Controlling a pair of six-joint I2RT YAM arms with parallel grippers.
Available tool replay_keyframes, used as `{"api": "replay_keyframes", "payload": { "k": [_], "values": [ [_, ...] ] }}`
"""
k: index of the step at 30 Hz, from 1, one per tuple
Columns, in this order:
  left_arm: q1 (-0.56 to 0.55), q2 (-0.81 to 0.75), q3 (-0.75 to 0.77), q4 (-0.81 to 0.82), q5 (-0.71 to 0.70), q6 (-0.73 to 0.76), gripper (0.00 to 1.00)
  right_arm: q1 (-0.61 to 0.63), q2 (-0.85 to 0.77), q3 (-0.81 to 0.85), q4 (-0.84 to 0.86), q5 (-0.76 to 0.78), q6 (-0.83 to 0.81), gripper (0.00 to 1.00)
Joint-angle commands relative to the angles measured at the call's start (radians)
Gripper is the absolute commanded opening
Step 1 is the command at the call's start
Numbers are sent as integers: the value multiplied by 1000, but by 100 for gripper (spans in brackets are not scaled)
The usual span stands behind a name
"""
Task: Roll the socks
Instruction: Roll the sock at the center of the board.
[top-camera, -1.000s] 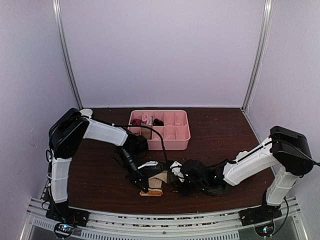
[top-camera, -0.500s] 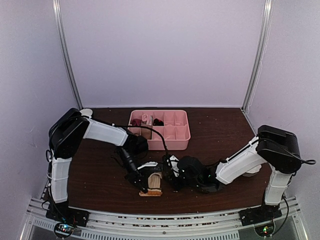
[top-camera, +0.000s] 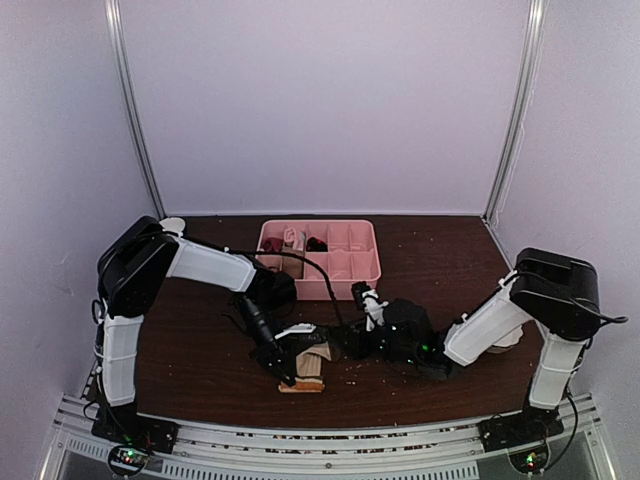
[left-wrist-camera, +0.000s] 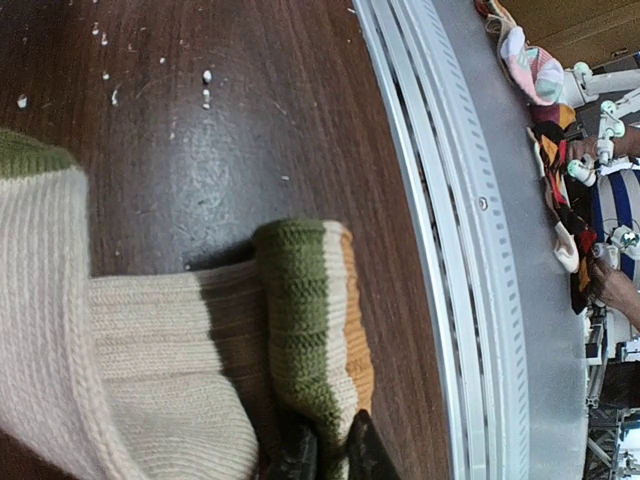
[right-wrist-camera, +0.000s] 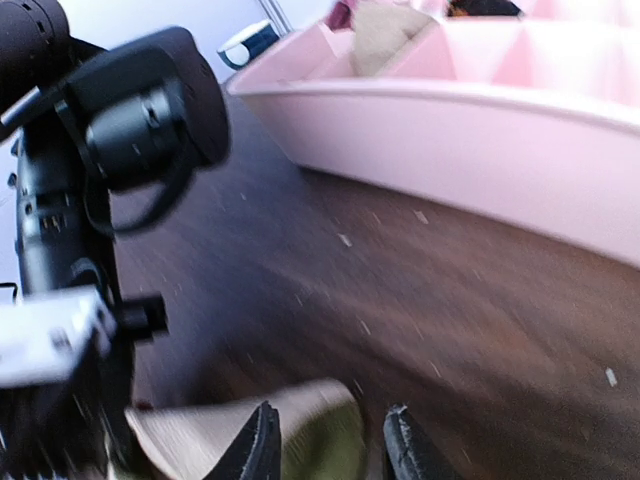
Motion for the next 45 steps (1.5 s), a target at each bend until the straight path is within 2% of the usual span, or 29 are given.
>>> {"api": "replay_keyframes", "payload": {
  "k": [1, 2, 3, 4, 5, 7, 9, 11, 13, 16, 17, 18, 19, 20, 22, 24, 28, 33, 38, 41, 45],
  "values": [
    [-3, -2, 9, -11, 11, 34, 9, -26, -115, -179, 83, -32, 23, 37],
    [-3, -4, 9, -14, 13, 38, 9, -25, -145, -216, 84, -43, 1, 38],
    [-3, -4, 10, -17, 14, 44, 9, -25, -175, -255, 91, -66, -30, 50],
    [-3, -4, 11, -22, 18, 49, 9, -24, -202, -285, 92, -93, -68, 93],
    [-4, -5, 12, -27, 19, 53, 9, -20, -231, -310, 79, -102, -111, 100],
    [-3, -3, 14, -32, 21, 58, 9, -6, -293, -321, -49, -56, -180, 100],
    [-3, 0, 19, -43, 23, 69, 9, 7, -350, -279, -250, 29, -227, 100],
    [-3, -1, 21, -49, 26, 76, 9, 12, -404, -253, -399, 205, -196, 100],
    [-3, 1, 23, -61, 31, 87, 9, 10, -486, -313, -326, 316, -106, 100],
    [-3, 7, 28, -65, 31, 91, 9, 9, -509, -475, 60, 321, -8, 100],
    [-3, 12, 32, -68, 29, 90, 9, 13, -472, -456, 64, 258, -140, 100],
    [-3, 13, 35, -68, 26, 90, 9, 38, -442, -391, -45, 211, -243, 100],
    [-3, 16, 38, -69, 20, 89, 9, 91, -413, -310, -201, 236, -332, 100],
    [-4, 17, 42, -69, 14, 88, 9, 146, -367, -246, -283, 296, -418, 100],
    [-3, 17, 46, -70, 7, 88, 9, 228, -280, -177, -317, 338, -542, 100],
    [-3, 16, 49, -73, 3, 87, 9, 253, -211, -145, -296, 344, -587, 100],
    [-3, 18, 53, -73, -4, 86, 9, 254, -107, -69, -269, 342, -628, 91],
    [-5, 21, 61, -73, -20, 82, 9, 250, 16, 32, -257, 420, -699, 72],
    [-10, 17, 63, -74, -36, 83, 9, 229, 67, 86, -210, 421, -700, 59],
    [-17, 12, 63, -72, -57, 88, 9, 206, 75, 97, -177, 422, -662, 45],
    [-31, 8, 61, -66, -83, 92, 9, 172, 44, 80, -109, 417, -622, 33]
  ]
}}
